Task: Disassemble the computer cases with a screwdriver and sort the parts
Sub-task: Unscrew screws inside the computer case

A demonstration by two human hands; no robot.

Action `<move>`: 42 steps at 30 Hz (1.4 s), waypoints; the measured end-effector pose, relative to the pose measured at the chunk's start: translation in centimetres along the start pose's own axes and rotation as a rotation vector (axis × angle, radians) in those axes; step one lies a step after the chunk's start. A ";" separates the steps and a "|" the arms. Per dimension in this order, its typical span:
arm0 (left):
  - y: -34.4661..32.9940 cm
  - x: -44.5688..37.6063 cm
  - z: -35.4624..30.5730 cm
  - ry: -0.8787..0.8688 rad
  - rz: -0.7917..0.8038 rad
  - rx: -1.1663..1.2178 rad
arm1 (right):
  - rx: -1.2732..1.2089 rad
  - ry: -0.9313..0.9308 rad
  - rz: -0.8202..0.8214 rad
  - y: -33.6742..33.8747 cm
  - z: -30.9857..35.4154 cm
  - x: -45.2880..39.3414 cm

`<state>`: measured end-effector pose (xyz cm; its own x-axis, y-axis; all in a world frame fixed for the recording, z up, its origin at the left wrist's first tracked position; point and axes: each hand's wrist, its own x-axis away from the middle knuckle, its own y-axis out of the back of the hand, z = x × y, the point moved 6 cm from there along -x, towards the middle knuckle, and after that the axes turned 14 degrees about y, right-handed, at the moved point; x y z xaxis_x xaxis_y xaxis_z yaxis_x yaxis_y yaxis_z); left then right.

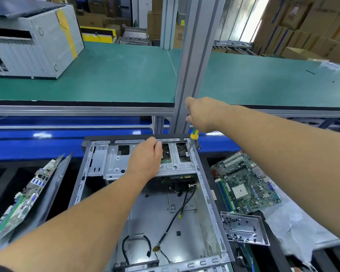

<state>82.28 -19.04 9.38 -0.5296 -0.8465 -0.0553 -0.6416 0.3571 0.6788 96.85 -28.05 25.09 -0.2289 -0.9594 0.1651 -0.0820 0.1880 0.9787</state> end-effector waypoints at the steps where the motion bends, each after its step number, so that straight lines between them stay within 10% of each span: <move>1: 0.0 0.0 0.0 0.001 -0.008 0.000 | -0.089 0.037 -0.034 0.1 0.3 -0.1; 7: 0.0 -0.2 0.6 0.035 -0.007 -0.006 | -0.278 0.103 -0.010 -0.5 1.0 -0.4; 14: -0.3 -0.4 0.8 0.048 -0.005 -0.003 | 0.047 -0.033 0.105 0.1 1.1 0.3; 22: -0.3 -0.5 0.7 0.034 0.019 0.042 | -0.317 -0.082 0.026 0.3 1.3 0.3; 27: 0.0 -0.5 0.8 0.039 0.024 0.061 | -0.057 -0.271 0.097 0.3 0.8 1.3; 37: 0.3 -0.2 0.6 0.034 -0.003 0.048 | -0.317 -0.092 0.011 -0.5 0.5 2.0; 42: 0.4 -0.1 0.8 0.062 -0.058 0.003 | 0.040 -0.072 0.116 -0.2 0.9 1.8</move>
<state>81.67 -18.46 9.09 -0.4566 -0.8883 -0.0488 -0.6714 0.3081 0.6740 95.56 -29.59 25.06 -0.3083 -0.9133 0.2660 -0.0895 0.3062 0.9478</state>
